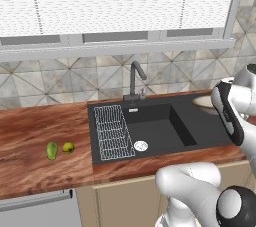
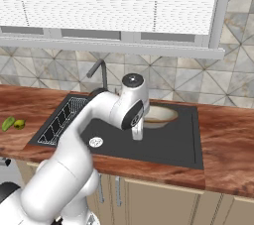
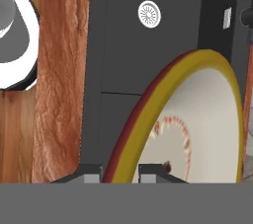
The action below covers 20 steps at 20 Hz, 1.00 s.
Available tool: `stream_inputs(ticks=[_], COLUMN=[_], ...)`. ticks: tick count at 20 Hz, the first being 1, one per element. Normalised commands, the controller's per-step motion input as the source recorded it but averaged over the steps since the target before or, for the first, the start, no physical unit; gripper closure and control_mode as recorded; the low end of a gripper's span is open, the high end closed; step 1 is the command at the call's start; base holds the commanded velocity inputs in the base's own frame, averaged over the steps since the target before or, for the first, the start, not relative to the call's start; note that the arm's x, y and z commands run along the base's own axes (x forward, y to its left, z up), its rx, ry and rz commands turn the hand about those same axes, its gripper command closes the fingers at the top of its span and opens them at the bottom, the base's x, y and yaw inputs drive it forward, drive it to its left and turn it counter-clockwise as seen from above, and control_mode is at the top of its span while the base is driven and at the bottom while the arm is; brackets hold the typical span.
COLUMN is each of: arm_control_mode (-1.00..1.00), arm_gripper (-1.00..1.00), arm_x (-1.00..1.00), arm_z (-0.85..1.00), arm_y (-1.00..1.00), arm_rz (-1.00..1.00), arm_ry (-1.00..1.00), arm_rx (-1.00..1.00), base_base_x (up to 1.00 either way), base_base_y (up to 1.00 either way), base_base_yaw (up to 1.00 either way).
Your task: Remove the mango and pear from the sink. Then move the bowl and cup from the counter to the sink for washing.
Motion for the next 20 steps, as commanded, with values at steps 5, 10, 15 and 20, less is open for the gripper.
stream_inputs(ticks=[5, 10, 15, 20], arm_control_mode=[-1.00, -1.00, -1.00, -1.00], arm_gripper=[1.00, 1.00, 1.00, 1.00], arm_x=[-0.06, -0.03, -0.04, -0.01], arm_z=[0.00, -0.02, -0.01, -0.01], arm_y=[0.45, 0.44, 0.44, 0.44], arm_rz=[0.00, 0.00, 0.02, 0.04], arm_ry=[0.00, 0.01, 0.00, 0.00], arm_rx=[0.05, 0.02, 0.00, 0.01], base_base_x=[0.00, 0.00, 0.00, 0.00], base_base_y=[0.00, 0.00, 0.00, 0.00], base_base_yaw=[0.00, 0.00, 0.00, 0.00])
